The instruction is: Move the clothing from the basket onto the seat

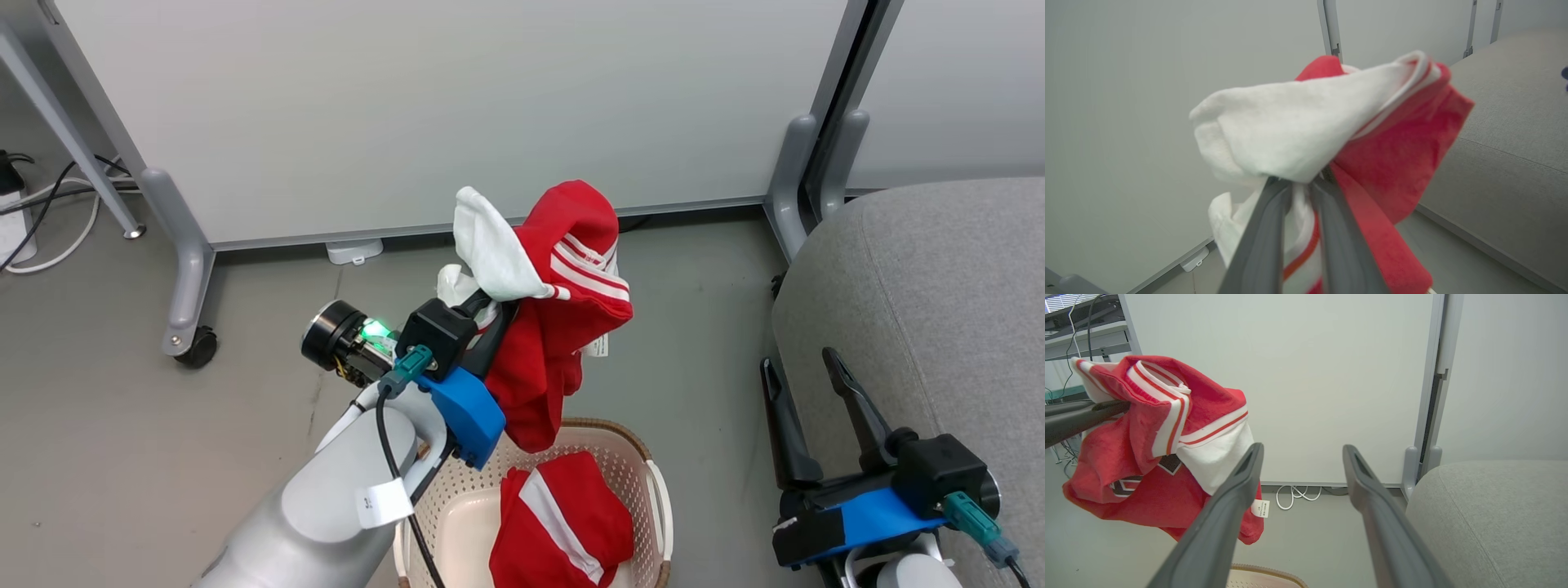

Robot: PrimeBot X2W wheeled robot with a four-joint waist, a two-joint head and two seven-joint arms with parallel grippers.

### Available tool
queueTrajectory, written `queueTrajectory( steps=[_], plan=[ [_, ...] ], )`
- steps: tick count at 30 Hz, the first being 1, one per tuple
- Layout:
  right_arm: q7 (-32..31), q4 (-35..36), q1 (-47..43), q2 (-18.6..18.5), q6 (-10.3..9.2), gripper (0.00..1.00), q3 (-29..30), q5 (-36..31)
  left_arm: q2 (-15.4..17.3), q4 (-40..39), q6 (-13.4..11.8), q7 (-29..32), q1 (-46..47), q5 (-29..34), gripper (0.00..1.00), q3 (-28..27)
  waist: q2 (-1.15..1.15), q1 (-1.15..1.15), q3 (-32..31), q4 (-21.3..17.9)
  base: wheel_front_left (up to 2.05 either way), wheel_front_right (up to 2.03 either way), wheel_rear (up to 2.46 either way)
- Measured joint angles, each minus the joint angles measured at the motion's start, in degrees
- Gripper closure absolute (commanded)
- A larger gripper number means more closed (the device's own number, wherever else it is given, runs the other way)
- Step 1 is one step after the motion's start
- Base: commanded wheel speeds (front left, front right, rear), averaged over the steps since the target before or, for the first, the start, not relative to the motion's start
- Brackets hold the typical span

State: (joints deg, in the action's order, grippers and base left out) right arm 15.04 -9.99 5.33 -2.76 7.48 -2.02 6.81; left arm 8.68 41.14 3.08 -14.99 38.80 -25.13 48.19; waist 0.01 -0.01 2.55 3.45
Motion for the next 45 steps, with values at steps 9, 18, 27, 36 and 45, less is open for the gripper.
queueTrajectory(
  steps=[9, 18, 27, 36, 45],
  plan=[
    [0.0, -0.1, -1.0, 0.0, 0.00, 0.00, -0.4, 0.3, -0.1, -1.9, 0.0, 0.0, -0.3, 0.8, 1.00, 0.3, 0.00, 0.00, -0.9, 0.5, 0.00, 0.00, 0.00],
    [0.0, -0.8, -0.5, 0.0, 0.00, 0.00, -5.8, 1.4, -0.1, -2.4, 0.0, 0.0, -0.3, 0.8, 1.00, 0.5, 0.00, 0.00, -0.7, 0.8, 0.00, 0.00, 0.00],
    [0.0, -3.8, 4.7, 0.0, 0.00, 0.00, -13.5, 3.9, -0.5, -2.9, 0.0, 0.0, 0.1, 0.9, 1.00, 0.6, 0.00, 0.01, 0.2, 1.3, 0.00, 0.00, 0.00],
    [0.0, -9.9, 12.1, 0.0, 0.00, 0.00, -18.4, 5.6, -1.5, -3.6, 0.0, 0.0, 1.0, 1.3, 1.00, 1.1, 0.00, 0.01, 1.7, 2.3, 0.00, 0.00, 0.00],
    [0.0, -14.8, 18.7, 0.0, 0.00, 0.00, -19.4, 7.3, -2.5, -4.1, 0.4, 0.0, 1.6, 1.9, 1.00, 2.0, 0.00, 0.01, 3.1, 3.3, 0.00, 0.00, 0.00]
  ],
)
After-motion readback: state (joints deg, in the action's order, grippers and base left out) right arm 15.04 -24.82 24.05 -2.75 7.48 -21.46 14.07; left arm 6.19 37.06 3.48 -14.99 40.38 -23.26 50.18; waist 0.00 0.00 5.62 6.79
